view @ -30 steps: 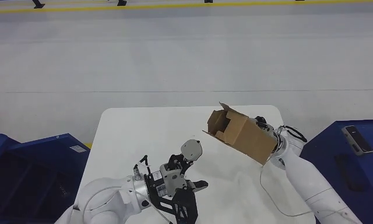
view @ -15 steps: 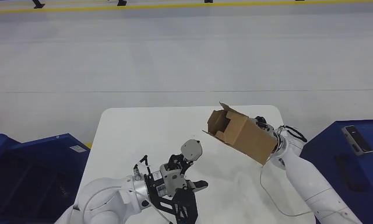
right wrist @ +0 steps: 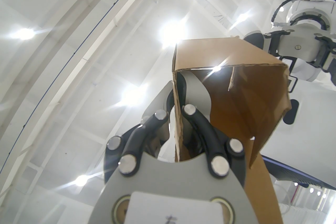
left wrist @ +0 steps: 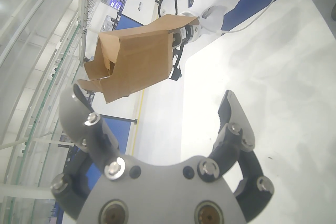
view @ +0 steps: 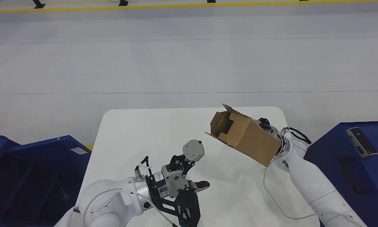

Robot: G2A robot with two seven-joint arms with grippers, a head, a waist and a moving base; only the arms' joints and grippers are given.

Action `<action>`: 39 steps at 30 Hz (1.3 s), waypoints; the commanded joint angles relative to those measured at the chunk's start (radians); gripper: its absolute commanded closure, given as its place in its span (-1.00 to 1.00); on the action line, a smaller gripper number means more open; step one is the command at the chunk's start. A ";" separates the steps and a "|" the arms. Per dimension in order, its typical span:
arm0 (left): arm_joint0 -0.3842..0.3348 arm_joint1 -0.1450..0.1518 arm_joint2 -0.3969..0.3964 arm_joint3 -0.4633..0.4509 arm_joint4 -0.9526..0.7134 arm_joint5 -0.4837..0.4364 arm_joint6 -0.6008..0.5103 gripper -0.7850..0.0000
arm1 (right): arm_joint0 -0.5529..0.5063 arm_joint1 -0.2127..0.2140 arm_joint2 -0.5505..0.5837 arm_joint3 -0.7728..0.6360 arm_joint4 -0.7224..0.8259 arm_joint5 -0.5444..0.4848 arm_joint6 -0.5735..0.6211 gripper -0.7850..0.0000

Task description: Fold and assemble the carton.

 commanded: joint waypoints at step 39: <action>-0.099 -0.035 -0.023 0.000 -0.539 -0.046 -0.042 -1.00 | -0.051 -0.003 0.067 -0.063 -0.114 -0.076 -0.043 1.00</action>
